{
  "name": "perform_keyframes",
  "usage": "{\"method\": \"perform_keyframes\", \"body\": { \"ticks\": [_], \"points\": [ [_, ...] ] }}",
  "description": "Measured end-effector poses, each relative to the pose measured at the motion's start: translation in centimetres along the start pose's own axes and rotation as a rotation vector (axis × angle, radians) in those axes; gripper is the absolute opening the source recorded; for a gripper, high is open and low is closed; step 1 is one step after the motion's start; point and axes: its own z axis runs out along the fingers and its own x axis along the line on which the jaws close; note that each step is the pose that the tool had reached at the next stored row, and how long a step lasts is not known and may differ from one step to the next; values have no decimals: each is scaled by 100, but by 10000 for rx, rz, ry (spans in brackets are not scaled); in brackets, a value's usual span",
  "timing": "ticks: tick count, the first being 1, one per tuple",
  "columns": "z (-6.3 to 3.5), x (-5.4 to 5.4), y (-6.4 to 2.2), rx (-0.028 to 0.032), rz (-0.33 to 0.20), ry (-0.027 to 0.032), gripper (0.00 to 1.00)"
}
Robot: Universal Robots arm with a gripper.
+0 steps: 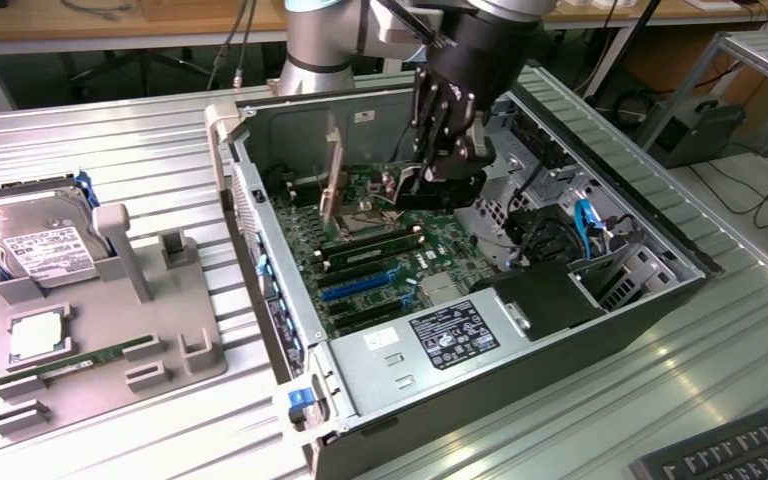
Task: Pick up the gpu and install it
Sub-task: 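Insert the gpu into the slot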
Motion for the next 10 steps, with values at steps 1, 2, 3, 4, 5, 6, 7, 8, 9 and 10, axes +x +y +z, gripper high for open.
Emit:
{"method": "perform_keyframes", "body": {
  "ticks": [1, 2, 3, 4, 5, 6, 7, 8, 9, 10],
  "points": [
    [6, 9, -2, 4, -48, -4, 26],
    [13, 17, -2, 8, -99, -11, 26],
    [20, 25, -2, 13, -141, -19, 26],
    [27, 34, 0, 18, -173, -28, 26],
    [35, 42, 5, 28, -189, -36, 26],
    [47, 53, 22, 43, -193, -41, 26],
    [57, 62, 39, 54, -193, -44, 26],
    [68, 72, 60, 68, -194, -45, 26],
    [78, 80, 80, 80, -194, -46, 26],
    [89, 85, 95, 90, -200, -48, 26]
  ]
}}
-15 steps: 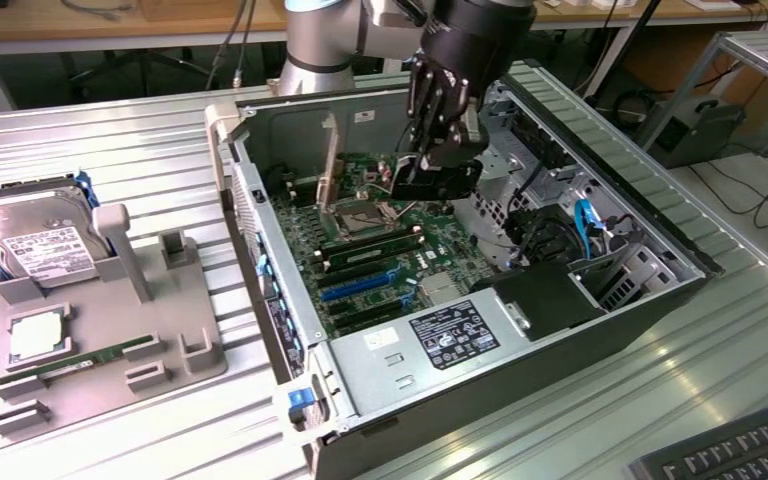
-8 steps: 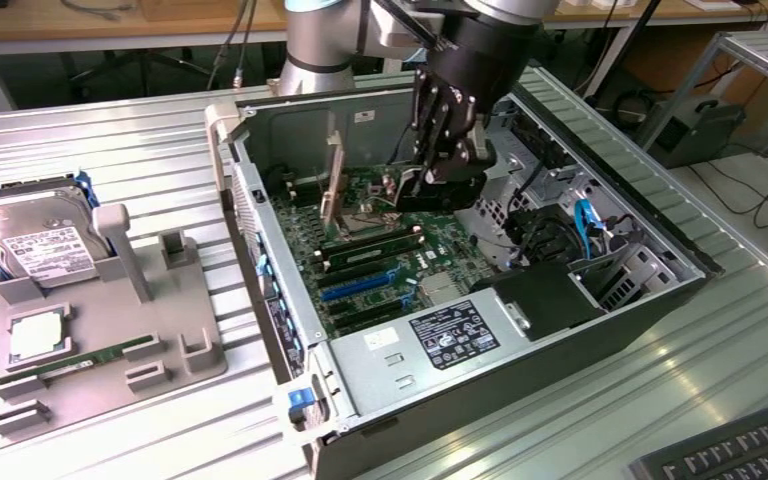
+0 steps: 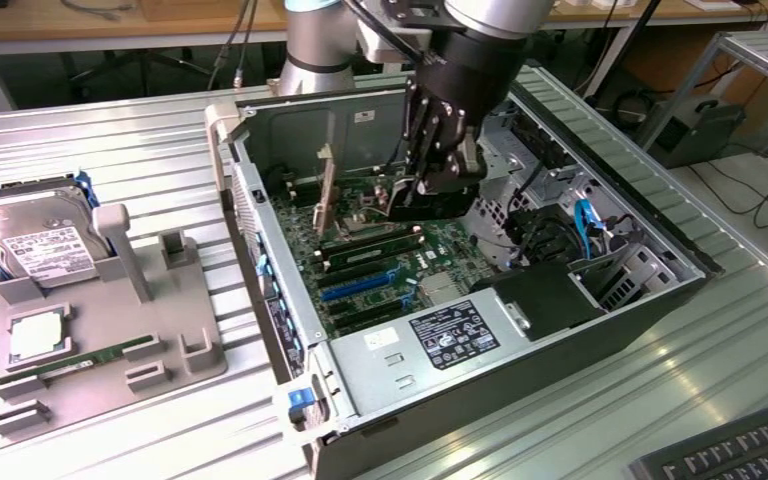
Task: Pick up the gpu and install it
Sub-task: 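Insert the gpu into the slot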
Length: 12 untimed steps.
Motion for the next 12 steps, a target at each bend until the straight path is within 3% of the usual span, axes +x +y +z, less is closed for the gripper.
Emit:
{"method": "perform_keyframes", "body": {
  "ticks": [9, 12],
  "points": [
    [118, 19, 68, 74, -287, 12, 26],
    [154, 21, 74, 163, -403, 7, 26]
  ]
}}
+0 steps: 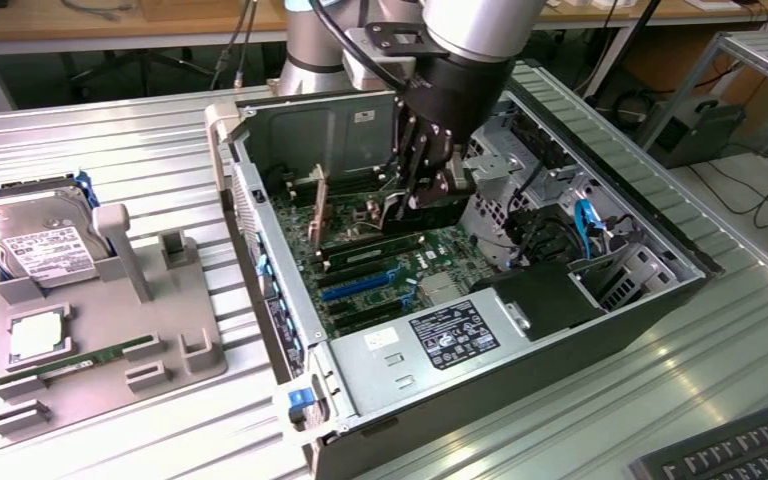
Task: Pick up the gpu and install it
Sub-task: 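Insert the gpu into the slot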
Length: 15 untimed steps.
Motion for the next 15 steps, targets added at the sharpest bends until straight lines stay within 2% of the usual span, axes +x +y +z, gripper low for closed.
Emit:
{"method": "perform_keyframes", "body": {
  "ticks": [1, 3, 15],
  "points": [
    [19, 1, -1, 43, -56, -3, 26],
    [35, 1, -2, 64, -87, -3, 26],
    [40, 1, -2, 64, -102, -14, 26]
  ]
}}
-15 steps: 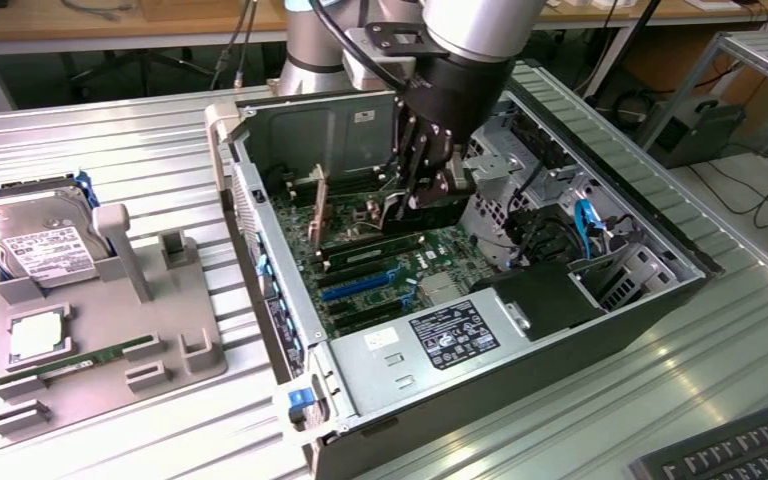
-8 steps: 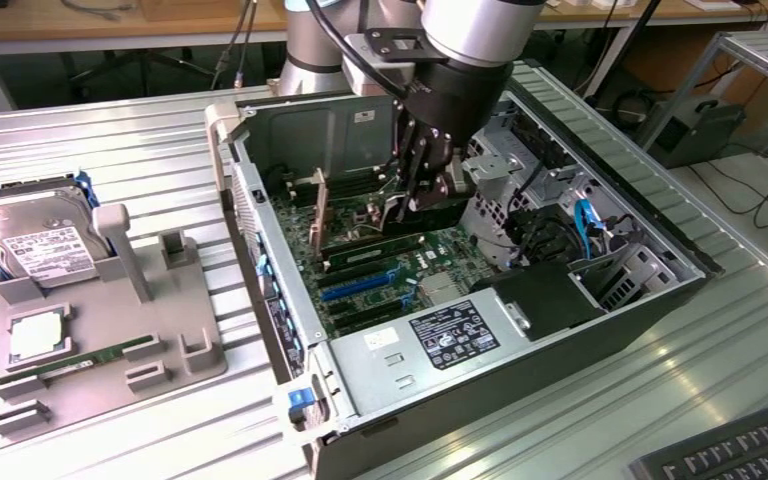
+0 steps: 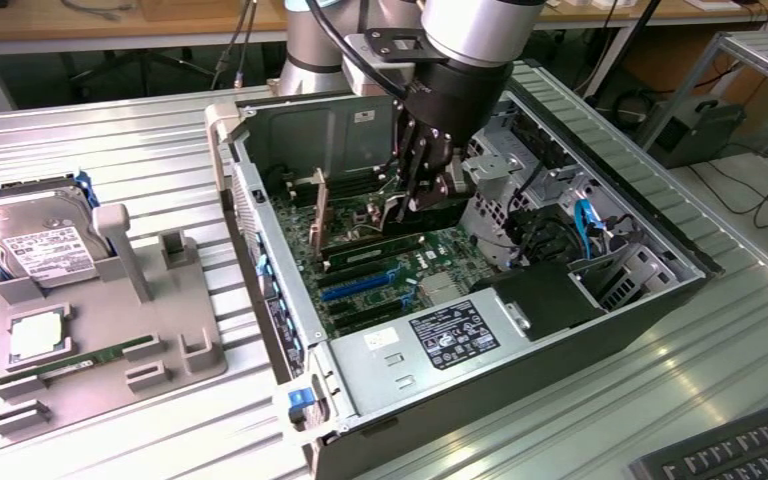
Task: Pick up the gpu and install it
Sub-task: 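Insert the gpu into the slot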
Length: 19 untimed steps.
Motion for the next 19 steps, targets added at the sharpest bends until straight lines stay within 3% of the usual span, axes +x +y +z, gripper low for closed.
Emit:
{"method": "perform_keyframes", "body": {
  "ticks": [6, 9, 10, 11, 13, 15, 19],
  "points": [
    [13, 1, 1, 12, -1, -3, 26],
    [263, 23, 117, 198, -296, -8, 26],
    [392, 35, 176, 188, -618, 8, 26],
    [476, 36, 173, 188, -623, 9, 26],
    [537, 23, 172, 187, -622, 10, 26],
    [710, 10, 202, 189, -622, 28, 26],
    [756, -3, 229, 190, -622, 35, 26]
  ]
}}
